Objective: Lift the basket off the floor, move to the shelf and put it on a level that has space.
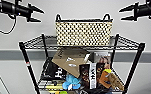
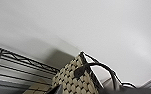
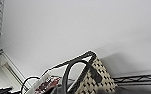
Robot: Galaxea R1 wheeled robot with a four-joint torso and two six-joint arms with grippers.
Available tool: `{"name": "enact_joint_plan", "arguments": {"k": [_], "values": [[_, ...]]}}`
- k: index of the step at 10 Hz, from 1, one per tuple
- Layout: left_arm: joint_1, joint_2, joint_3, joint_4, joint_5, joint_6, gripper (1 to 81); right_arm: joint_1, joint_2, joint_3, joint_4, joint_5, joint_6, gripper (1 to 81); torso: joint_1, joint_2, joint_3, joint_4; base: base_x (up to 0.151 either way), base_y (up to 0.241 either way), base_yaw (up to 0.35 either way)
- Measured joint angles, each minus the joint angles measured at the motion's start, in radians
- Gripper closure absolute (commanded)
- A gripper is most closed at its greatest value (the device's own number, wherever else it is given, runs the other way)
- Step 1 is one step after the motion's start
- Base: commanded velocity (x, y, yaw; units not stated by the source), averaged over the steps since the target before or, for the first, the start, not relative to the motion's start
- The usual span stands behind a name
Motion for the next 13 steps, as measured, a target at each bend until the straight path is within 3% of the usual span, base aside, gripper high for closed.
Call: {"name": "enact_joint_plan", "arguments": {"k": [2, 4, 8, 13], "values": [[-0.006, -0.091, 0.037, 0.017, 0.006, -0.002, 1.0, -0.001, -0.083, 0.011, -0.013, -0.013, 0.0, 1.0, 0.0, 0.0, 0.0, 0.0, 0.0, 0.0, 0.0], [-0.011, -0.198, 0.061, 0.058, 0.036, -0.004, 1.0, -0.011, -0.152, 0.012, -0.059, -0.072, 0.002, 1.0, 0.0, 0.0, 0.0, 0.0, 0.0, 0.0, 0.0], [-0.009, -0.373, 0.081, 0.21, 0.144, -0.01, 1.0, -0.064, -0.252, 0.016, -0.158, -0.174, 0.005, 1.0, 0.0, 0.0, 0.0, 0.0, 0.0, 0.0, 0.0], [0.135, -0.536, 0.111, 0.344, 0.165, -0.01, 1.0, -0.185, -0.357, 0.008, -0.252, -0.224, 0.006, 1.0, -0.001, -0.001, 0.001, 0.0, 0.0, 0.0, 0.0]]}}
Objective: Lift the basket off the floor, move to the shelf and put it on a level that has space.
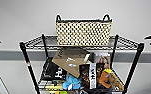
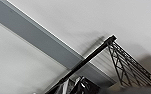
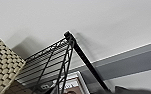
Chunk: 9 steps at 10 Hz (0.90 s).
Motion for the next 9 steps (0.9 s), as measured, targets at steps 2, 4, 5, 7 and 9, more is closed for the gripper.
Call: {"name": "enact_joint_plan", "arguments": {"k": [2, 4, 5, 7, 9], "values": [[0.06, -0.033, 0.036, 0.031, -0.002, 0.0, 1.0, -0.086, -0.019, -0.005, -0.026, -0.004, 0.0, 1.0, 0.0, 0.0, 0.0, 0.0, 0.0, 0.0, 0.0], [0.154, -0.046, 0.048, 0.04, -0.009, 0.0, 1.0, -0.199, -0.018, -0.009, -0.037, 0.0, -0.003, 1.0, -0.001, 0.0, 0.0, 0.0, 0.0, 0.0, 0.0], [0.211, -0.053, 0.049, 0.044, -0.017, 0.0, 1.0, -0.261, -0.013, -0.018, -0.043, 0.005, -0.006, 1.0, -0.001, 0.0, 0.0, 0.0, 0.0, 0.0, 0.0], [0.33, -0.057, 0.053, 0.047, -0.07, 0.002, 1.0, -0.381, 0.003, -0.031, -0.047, 0.029, -0.007, 1.0, -0.001, 0.0, 0.0, 0.0, 0.0, 0.0, 0.0], [0.463, -0.051, 0.069, 0.047, -0.142, 0.005, 1.0, -0.494, 0.03, -0.054, -0.05, 0.058, -0.011, 1.0, -0.001, 0.0, 0.0, 0.0, 0.0, 0.0, 0.0]]}}
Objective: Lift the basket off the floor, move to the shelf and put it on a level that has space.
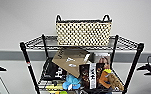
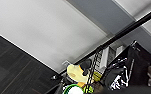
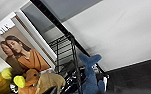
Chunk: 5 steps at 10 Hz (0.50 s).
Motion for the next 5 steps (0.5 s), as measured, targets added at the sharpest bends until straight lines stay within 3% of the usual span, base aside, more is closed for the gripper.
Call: {"name": "enact_joint_plan", "arguments": {"k": [5], "values": [[0.335, 0.09, 0.041, -0.001, -0.22, 0.016, 1.0, -0.241, 0.094, -0.084, -0.002, 0.087, -0.041, 1.0, 0.0, 0.0, 0.0, 0.0, 0.0, 0.0, 0.0]]}}
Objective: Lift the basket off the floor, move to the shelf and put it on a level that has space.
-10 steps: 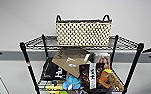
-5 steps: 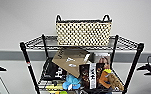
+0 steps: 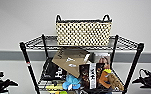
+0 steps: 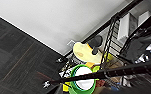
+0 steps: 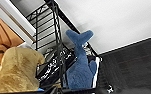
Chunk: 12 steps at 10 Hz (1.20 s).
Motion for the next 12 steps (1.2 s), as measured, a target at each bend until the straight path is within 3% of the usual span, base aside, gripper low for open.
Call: {"name": "enact_joint_plan", "arguments": {"k": [9, 12], "values": [[0.439, 0.197, 0.005, 0.0, -0.317, 0.034, 1.0, -0.409, 0.2, -0.124, 0.001, 0.201, -0.07, 1.0, 0.0, 0.0, 0.0, 0.0, 0.0, 0.0, 0.0], [0.565, 0.287, -0.003, 0.001, -0.404, 0.077, 1.0, -0.519, 0.253, -0.133, 0.003, 0.264, -0.086, 1.0, 0.0, 0.0, 0.0, 0.0, 0.0, 0.0, 0.0]]}}
